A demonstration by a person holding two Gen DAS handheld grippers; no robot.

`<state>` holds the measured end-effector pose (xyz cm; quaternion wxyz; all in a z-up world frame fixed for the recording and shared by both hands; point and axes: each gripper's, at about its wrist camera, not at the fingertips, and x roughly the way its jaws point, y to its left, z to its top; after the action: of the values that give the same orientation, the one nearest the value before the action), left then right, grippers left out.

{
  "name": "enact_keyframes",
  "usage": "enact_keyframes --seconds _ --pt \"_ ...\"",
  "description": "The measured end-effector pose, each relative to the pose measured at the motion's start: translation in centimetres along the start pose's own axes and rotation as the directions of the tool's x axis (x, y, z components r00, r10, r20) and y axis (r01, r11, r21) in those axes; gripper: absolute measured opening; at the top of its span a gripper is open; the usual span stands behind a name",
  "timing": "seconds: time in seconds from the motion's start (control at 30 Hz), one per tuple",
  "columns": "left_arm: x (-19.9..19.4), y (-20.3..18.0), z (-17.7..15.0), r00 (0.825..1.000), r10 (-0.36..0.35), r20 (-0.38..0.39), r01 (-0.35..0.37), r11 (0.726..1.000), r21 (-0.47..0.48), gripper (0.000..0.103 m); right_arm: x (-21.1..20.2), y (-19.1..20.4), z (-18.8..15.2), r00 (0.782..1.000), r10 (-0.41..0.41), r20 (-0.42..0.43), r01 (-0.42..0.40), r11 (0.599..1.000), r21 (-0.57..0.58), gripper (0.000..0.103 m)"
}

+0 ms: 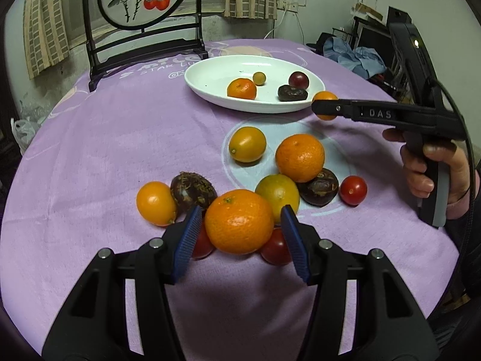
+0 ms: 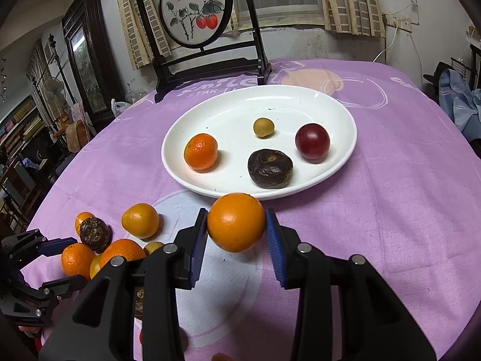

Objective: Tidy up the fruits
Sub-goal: 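Grasp a tangerine with the right tool while the left tool grasps another tangerine, then carry both tangerines to the white plate and release them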

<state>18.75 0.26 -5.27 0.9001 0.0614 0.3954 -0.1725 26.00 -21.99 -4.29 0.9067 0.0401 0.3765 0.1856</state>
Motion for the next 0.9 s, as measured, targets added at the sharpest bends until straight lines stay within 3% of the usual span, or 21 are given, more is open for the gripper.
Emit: enact_keyframes --seconds 0.03,0.27,0.53,0.67,0.77,0.9 --pt "0.0 -0.2 0.0 1.0 0.007 -0.003 -0.007 1.0 0.012 0.048 0.0 0.0 0.0 1.0 0.0 0.0 0.0 1.0 0.0 0.038" --pt "-0.1 -0.4 0.0 1.0 0.027 -0.004 -0.026 1.0 0.009 0.046 -0.2 -0.1 0.1 1.0 0.005 0.006 -0.005 1.0 0.001 0.038" --pt "-2.1 0.5 0.9 0.997 -0.068 0.046 0.072 0.994 -0.087 0.046 -1.4 0.5 0.0 0.997 0.063 0.038 -0.063 0.998 0.005 0.038" --pt "-3.1 0.3 3.2 0.987 -0.118 0.108 0.127 0.988 -0.084 0.046 -1.9 1.2 0.1 0.991 0.116 0.061 -0.116 0.993 -0.011 0.038" --pt "-2.8 -0.1 5.5 0.984 -0.121 0.13 0.129 0.99 -0.061 0.046 -2.5 1.2 0.6 0.982 0.152 0.112 -0.153 0.988 -0.007 0.038" --pt "-0.1 0.0 10.5 0.987 -0.108 0.121 0.113 0.993 -0.034 0.046 -2.0 0.5 2.7 0.973 0.093 0.212 -0.096 0.995 0.004 0.038"
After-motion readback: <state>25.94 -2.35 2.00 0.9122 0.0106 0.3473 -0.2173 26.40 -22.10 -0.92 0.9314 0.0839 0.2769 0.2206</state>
